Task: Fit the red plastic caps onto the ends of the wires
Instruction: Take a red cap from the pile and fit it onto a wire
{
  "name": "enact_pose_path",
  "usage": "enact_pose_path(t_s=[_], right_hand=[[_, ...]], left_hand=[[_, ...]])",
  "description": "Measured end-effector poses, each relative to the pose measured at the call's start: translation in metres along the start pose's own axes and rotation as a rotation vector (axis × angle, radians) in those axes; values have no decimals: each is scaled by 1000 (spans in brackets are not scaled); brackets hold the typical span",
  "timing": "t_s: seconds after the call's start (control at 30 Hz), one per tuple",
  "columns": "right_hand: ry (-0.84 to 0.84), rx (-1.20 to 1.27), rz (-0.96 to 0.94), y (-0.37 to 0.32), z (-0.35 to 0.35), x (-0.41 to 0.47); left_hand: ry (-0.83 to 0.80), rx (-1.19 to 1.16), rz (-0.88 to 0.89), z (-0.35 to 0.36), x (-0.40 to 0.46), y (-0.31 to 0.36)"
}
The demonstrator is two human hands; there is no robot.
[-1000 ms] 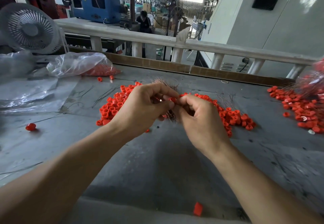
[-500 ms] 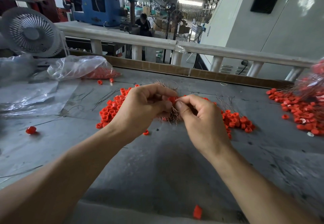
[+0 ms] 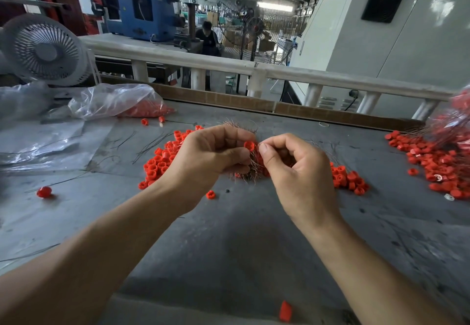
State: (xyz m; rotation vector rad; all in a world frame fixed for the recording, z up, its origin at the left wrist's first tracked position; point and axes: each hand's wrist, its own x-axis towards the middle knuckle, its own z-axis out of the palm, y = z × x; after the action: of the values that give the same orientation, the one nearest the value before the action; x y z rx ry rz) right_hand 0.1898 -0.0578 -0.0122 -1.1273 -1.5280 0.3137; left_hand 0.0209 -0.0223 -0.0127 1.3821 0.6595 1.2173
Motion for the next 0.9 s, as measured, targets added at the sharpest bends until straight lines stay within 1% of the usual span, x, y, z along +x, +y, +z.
enact_pose_path(t_s=[0.13, 0.4, 0.77, 0.9], right_hand=[[-5, -6, -9, -1, 0, 0], [-21, -32, -18, -5, -1, -2], [-49, -92, -26, -6, -3, -1], [-58, -91, -1, -5, -2, -1]], left_hand=[[-4, -15, -6, 0, -1, 1], [37, 9, 5, 0, -1, 2], [-1, 52, 19, 0, -3, 6], [-1, 88, 49, 1, -3, 5]])
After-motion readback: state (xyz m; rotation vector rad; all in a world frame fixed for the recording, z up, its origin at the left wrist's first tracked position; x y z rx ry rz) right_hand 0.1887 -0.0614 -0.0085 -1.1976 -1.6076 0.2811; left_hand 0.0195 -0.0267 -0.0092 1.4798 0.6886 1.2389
